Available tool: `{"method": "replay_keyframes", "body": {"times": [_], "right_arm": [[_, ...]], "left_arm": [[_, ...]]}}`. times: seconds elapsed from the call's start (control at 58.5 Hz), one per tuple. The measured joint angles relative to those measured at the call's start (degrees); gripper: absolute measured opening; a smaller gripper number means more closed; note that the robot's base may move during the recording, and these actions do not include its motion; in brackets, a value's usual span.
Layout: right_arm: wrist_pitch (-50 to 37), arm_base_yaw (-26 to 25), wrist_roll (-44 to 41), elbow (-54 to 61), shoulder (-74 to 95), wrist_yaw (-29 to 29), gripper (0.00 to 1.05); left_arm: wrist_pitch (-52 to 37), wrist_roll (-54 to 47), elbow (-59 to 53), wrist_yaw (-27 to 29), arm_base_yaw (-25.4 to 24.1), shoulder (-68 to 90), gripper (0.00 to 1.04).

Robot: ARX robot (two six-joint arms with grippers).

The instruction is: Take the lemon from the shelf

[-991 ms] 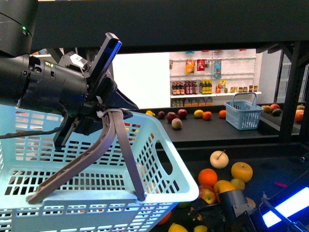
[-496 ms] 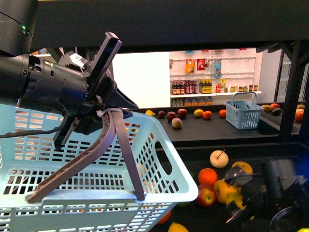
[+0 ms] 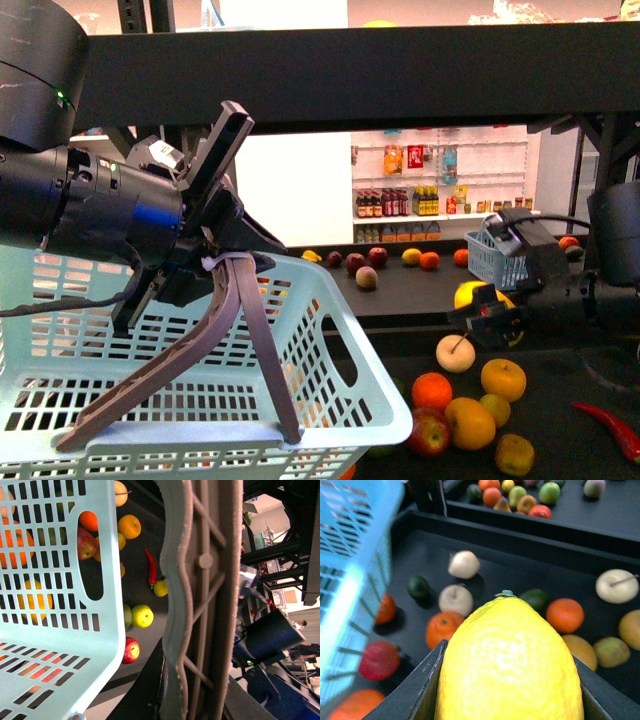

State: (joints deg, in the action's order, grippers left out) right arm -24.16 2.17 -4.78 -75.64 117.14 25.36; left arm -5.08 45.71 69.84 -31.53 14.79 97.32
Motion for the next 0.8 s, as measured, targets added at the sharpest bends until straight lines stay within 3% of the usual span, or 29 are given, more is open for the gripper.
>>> {"method": "replay_keyframes", "body": {"times": [0.291, 0.632, 0.803], "right_arm": [[3.1, 9.0, 6.7, 0.4, -3.4, 1.1, 0.54], [3.7, 16.6, 8.5, 0.5, -1.4, -2.8, 0.54], [3.3, 17.4, 8.6, 0.7, -0.9, -2.0, 0.79]], "left_arm": [[0.0, 0.0, 0.0, 0.0, 0.0, 0.0, 0.14], [0.0, 0.0, 0.0, 0.0, 0.0, 0.0, 0.14], [0.0, 0.0, 0.0, 0.0, 0.0, 0.0, 0.14]]}}
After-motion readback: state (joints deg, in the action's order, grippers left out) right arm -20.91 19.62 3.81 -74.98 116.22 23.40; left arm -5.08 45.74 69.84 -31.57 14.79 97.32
